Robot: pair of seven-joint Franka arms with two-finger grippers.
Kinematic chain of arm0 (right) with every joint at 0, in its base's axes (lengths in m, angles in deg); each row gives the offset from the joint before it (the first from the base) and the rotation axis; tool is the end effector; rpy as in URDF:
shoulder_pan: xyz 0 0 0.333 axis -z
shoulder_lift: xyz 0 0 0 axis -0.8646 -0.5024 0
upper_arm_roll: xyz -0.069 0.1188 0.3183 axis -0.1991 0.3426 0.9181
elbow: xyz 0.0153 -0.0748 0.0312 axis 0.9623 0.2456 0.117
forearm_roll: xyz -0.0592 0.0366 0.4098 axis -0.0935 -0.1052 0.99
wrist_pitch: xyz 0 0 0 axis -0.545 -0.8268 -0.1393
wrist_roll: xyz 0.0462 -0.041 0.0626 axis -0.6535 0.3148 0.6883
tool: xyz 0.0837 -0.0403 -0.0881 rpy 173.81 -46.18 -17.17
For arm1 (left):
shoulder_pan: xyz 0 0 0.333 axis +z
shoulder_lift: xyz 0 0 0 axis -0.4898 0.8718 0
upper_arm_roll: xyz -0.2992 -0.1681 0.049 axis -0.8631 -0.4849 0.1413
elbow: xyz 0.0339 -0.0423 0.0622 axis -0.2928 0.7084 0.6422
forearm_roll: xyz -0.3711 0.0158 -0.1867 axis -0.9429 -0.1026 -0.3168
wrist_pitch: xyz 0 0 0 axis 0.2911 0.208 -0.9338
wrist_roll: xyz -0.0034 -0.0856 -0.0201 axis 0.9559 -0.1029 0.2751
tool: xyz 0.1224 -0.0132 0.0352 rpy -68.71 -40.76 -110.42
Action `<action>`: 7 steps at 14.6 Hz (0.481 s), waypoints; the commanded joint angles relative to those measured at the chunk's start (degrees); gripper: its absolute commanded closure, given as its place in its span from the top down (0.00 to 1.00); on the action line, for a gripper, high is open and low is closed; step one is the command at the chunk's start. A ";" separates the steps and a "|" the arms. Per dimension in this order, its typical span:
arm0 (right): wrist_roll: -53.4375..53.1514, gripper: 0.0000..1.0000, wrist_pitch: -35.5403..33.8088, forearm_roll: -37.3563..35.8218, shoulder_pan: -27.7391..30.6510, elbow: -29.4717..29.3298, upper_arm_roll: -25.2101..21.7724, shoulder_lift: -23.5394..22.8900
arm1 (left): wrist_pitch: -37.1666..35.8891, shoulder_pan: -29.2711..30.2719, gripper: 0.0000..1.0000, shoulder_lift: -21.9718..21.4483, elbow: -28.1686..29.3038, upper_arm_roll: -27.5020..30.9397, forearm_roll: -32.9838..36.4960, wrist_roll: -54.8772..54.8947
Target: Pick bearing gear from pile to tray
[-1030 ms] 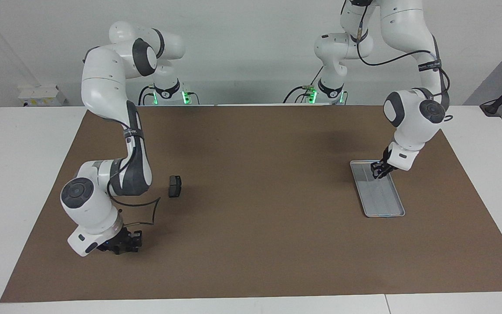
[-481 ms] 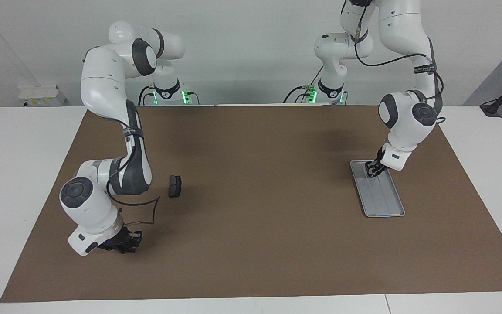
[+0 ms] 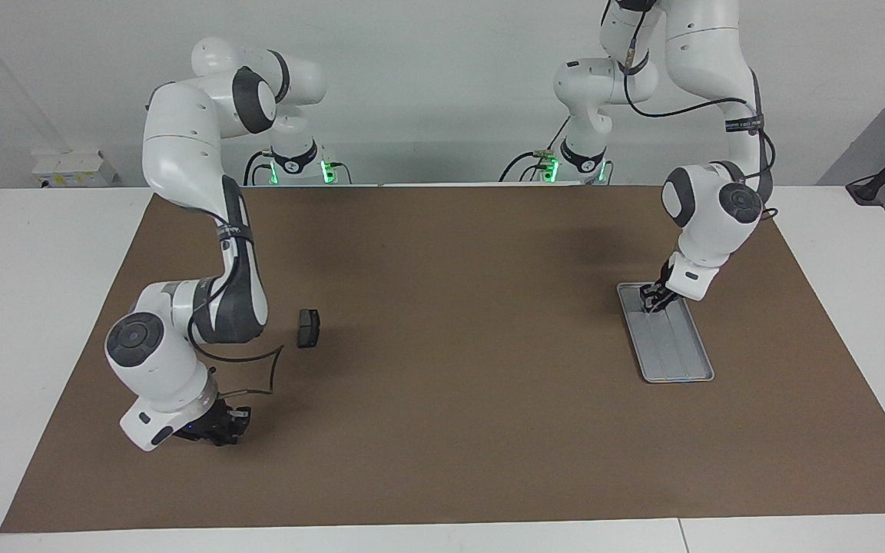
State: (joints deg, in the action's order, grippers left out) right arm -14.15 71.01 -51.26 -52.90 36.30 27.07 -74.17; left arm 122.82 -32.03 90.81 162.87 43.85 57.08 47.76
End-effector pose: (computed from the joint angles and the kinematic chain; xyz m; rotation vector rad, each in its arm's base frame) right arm 0.8191 -0.0144 0.2778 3.1214 0.1614 0.0656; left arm 0.5583 0.0066 0.2916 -3.1234 -0.2660 0.0507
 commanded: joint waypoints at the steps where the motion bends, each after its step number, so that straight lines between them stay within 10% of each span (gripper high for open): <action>1: -5.96 0.00 -6.98 0.26 -2.98 -3.54 1.00 0.47 | 1.26 -0.64 0.21 -1.64 1.98 0.38 0.49 0.42; 7: -36.00 0.00 -9.82 2.46 -15.97 -3.82 0.82 3.45 | -0.40 -0.64 0.73 -1.55 -1.18 0.03 0.23 -0.28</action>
State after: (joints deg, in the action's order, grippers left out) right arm -41.44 62.03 -49.64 -65.68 32.42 28.11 -71.42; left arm 123.08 -32.03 90.67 162.27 43.64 57.08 47.78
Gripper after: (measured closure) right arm 0.762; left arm 0.489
